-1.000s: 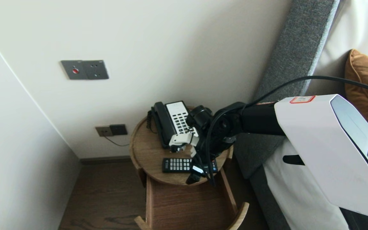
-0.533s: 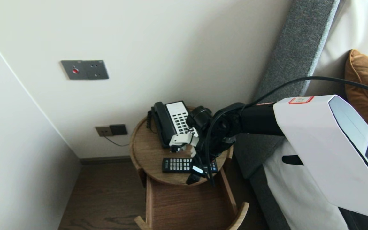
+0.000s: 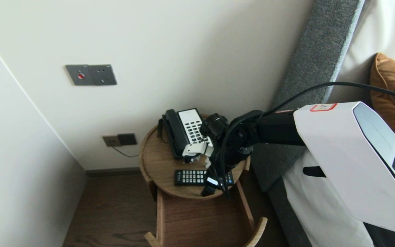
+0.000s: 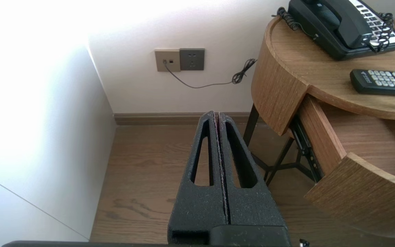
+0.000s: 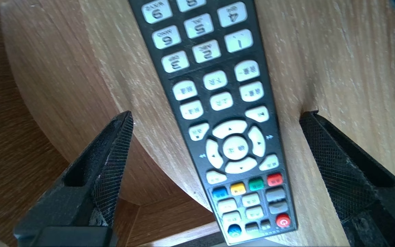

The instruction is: Put the remote controls on the table in the drawer one by one

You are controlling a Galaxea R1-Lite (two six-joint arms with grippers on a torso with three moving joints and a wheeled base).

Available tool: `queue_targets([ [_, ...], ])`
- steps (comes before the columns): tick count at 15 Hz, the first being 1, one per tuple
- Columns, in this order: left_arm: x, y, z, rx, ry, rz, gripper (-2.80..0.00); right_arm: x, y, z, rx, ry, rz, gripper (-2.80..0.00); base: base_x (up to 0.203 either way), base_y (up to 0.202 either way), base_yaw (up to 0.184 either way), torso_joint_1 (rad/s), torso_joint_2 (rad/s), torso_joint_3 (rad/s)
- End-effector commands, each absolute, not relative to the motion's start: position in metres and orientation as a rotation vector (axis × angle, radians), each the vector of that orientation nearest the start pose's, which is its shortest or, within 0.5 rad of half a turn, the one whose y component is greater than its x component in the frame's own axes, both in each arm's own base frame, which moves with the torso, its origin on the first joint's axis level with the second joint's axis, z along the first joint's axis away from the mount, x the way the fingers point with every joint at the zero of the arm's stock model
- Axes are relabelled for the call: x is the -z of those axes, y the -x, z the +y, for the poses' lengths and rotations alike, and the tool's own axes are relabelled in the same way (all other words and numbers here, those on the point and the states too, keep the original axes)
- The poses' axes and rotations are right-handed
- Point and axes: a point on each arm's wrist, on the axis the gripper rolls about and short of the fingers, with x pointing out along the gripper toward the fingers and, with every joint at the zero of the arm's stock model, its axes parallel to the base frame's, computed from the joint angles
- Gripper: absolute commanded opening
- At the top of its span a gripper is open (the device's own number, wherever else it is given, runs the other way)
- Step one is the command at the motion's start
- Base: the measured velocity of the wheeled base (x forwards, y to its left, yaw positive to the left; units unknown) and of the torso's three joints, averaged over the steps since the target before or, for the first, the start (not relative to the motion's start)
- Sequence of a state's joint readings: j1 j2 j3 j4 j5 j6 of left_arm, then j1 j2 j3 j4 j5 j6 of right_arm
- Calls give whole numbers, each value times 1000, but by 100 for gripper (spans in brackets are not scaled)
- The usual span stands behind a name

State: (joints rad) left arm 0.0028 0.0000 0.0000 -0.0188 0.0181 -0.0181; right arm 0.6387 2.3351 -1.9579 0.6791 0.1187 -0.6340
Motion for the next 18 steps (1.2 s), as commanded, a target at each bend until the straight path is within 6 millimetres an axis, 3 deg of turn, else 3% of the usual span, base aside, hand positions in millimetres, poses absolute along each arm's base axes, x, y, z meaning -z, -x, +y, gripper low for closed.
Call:
queue_targets([
  [1,-77,23,0,-21,19,-23,-280,-136,-357,269,-1003,831,796,0,0,0,0,0,0,0],
  [12,-77,23,0,-21,19,-23,-280,-134,-357,271,-975,856,800,0,0,0,0,0,0,0],
  [13,-77,23,0,-21,19,-23,-280,-133,-357,271,-973,857,802,-280,0,0,0,0,0,0],
  [18,-77,23,0,-21,19,-23,-280,-134,-356,270,-973,861,807,-280,0,0,0,0,0,0],
])
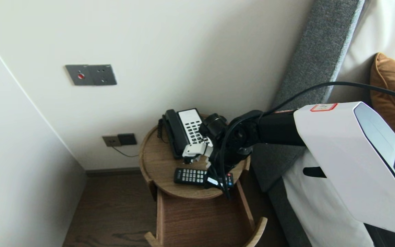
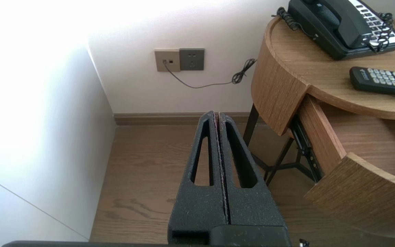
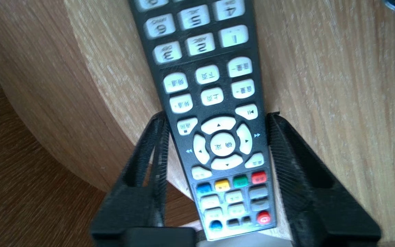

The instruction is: Put the remote controls on the table in the drawer one by one

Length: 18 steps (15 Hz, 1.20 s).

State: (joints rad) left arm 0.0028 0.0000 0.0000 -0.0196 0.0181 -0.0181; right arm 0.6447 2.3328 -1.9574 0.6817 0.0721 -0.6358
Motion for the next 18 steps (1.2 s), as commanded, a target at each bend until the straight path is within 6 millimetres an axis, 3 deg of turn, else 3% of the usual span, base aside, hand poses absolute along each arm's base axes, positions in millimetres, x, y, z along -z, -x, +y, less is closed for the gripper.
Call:
queue_targets([
  [1,-77,23,0,-21,19,-23,-280,-135,-356,270,-974,860,806,-280,0,0,0,0,0,0],
  [13,-77,23,0,-21,19,-22,-280,-155,-343,267,-974,855,790,-280,0,0,0,0,0,0],
  [18,-77,23,0,-21,19,-23,-280,-143,-342,264,-943,891,845,-280,0,0,0,0,0,0],
])
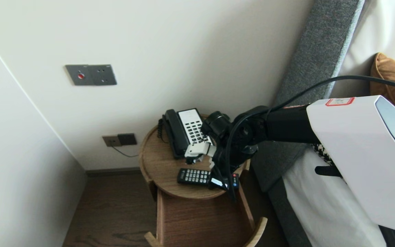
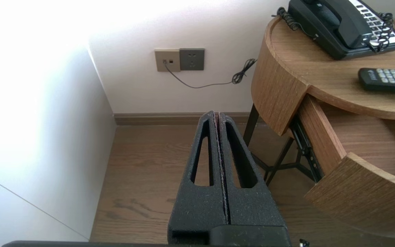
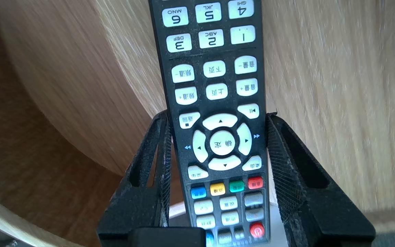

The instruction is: Put the remote controls on the table in the drawer one by one

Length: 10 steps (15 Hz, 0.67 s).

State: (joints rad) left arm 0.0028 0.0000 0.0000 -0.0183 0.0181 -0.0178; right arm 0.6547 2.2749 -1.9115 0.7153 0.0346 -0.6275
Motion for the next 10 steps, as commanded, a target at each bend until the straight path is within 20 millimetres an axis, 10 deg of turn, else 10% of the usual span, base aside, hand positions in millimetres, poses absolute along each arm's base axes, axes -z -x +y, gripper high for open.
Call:
queue_targets([
  [1,-77,23,0,-21,19,-23,-280,-141,-342,264,-941,895,854,-280,0,0,0,0,0,0],
  [10,-77,23,0,-21,19,-23,-280,-141,-339,264,-907,934,891,-280,0,0,0,0,0,0],
])
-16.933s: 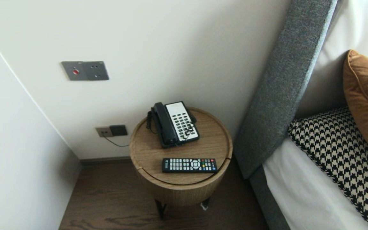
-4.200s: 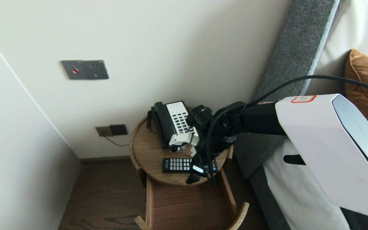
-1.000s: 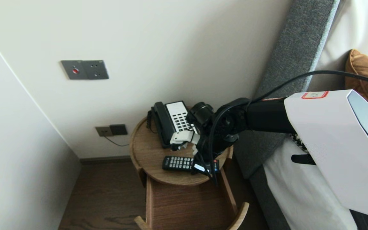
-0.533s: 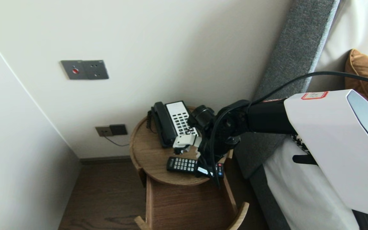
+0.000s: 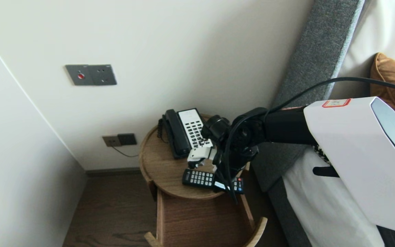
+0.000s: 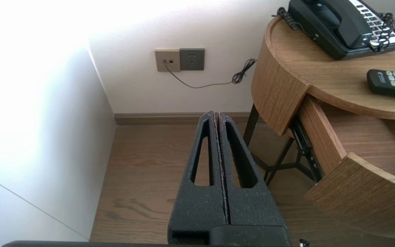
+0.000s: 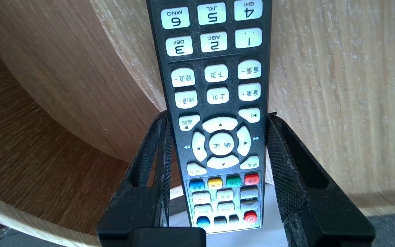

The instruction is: Put the remote controls on the table in the drawer one by one

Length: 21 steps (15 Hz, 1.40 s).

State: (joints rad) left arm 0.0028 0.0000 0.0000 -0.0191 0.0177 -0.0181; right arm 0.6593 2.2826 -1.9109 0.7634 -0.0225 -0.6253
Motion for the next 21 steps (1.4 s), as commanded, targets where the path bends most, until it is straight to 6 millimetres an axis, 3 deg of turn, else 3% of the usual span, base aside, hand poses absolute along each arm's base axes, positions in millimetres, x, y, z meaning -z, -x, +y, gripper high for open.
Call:
queue_targets([
  [1,-77,23,0,-21,19,-23,-280,-142,-339,264,-893,935,891,-280,0,0,0,0,0,0],
  [9,-77,23,0,-21,19,-23,-280,-139,-337,274,-900,937,895,-280,0,0,0,0,0,0],
  [21,-77,23,0,-21,19,-23,-280,-137,-337,275,-899,935,903,-280,0,0,0,0,0,0],
])
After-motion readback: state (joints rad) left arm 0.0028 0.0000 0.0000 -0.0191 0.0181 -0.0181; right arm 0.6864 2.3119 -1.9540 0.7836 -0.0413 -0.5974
